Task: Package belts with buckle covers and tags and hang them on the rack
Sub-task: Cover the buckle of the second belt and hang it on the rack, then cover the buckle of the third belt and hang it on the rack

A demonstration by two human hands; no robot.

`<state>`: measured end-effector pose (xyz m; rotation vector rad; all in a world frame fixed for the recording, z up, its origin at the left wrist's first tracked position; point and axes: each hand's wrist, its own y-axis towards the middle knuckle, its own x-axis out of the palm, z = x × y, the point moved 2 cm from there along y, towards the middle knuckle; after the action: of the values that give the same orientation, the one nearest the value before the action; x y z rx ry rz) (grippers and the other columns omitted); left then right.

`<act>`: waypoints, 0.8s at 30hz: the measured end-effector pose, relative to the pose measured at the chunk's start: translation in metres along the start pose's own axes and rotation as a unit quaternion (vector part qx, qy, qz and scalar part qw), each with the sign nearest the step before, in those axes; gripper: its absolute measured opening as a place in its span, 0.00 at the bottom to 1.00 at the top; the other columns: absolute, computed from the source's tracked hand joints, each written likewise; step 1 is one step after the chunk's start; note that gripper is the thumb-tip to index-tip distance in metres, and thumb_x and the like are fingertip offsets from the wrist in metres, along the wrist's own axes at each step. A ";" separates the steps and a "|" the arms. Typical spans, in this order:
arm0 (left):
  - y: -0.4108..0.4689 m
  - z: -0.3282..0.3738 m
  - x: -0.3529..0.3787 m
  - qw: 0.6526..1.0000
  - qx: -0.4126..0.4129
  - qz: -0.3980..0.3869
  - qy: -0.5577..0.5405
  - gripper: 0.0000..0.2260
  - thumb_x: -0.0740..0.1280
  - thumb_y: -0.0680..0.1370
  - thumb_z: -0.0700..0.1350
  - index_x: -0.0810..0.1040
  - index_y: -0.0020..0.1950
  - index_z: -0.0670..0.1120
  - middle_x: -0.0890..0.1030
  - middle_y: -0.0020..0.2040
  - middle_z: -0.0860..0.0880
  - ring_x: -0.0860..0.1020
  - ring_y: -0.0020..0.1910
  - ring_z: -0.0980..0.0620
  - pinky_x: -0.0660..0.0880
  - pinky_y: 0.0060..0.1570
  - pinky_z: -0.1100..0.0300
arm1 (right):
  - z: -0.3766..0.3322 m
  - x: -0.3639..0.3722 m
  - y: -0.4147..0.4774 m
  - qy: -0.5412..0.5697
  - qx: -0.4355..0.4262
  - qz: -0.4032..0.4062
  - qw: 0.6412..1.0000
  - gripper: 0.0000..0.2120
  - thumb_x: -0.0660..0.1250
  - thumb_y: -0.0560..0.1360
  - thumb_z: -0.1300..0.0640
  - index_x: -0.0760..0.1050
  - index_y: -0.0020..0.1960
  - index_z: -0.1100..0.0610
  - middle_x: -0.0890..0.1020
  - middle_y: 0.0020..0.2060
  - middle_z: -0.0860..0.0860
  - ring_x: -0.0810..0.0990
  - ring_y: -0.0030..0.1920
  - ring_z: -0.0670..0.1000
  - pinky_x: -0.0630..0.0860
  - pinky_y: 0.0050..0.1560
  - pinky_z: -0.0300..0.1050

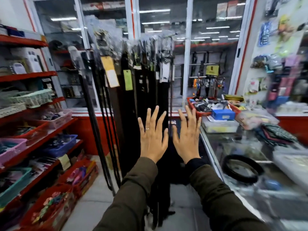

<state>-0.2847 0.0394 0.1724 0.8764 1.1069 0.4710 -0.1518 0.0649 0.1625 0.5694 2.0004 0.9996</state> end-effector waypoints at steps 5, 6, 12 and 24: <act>-0.039 0.050 0.074 0.994 -0.001 -0.108 -0.033 0.28 0.58 0.83 0.50 0.54 0.82 0.51 0.49 0.84 0.50 0.42 0.83 0.47 0.39 0.80 0.41 | 0.085 -0.028 -0.051 -0.101 0.060 -0.064 0.991 0.29 0.60 0.81 0.53 0.57 0.80 0.52 0.56 0.82 0.54 0.50 0.82 0.58 0.45 0.81 0.64; -0.046 0.062 0.089 0.991 0.005 -0.131 -0.039 0.28 0.58 0.83 0.50 0.53 0.82 0.51 0.48 0.84 0.50 0.42 0.83 0.47 0.41 0.80 0.40 | 0.104 -0.035 -0.061 -0.123 0.074 -0.080 0.986 0.29 0.59 0.81 0.53 0.56 0.80 0.52 0.56 0.82 0.53 0.49 0.83 0.57 0.44 0.81 0.63; -0.085 0.135 0.171 0.961 0.032 -0.262 -0.078 0.31 0.50 0.84 0.58 0.44 0.83 0.48 0.44 0.84 0.49 0.39 0.82 0.48 0.37 0.79 0.43 | 0.206 -0.083 -0.112 -0.195 0.164 -0.161 0.954 0.29 0.53 0.78 0.50 0.60 0.79 0.52 0.56 0.82 0.51 0.50 0.83 0.56 0.41 0.80 0.61; -0.103 0.241 0.280 0.855 0.106 -0.496 -0.108 0.51 0.43 0.69 0.77 0.54 0.82 0.43 0.58 0.82 0.46 0.51 0.83 0.48 0.37 0.80 0.43 | 0.347 -0.107 -0.134 -0.238 0.203 -0.469 0.826 0.44 0.74 0.72 0.61 0.53 0.81 0.60 0.56 0.81 0.54 0.55 0.82 0.57 0.52 0.81 0.59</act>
<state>0.0385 0.0899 -0.0275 0.4213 1.2511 -0.6087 0.1889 0.0685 -0.0213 -0.0192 1.6820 -0.1747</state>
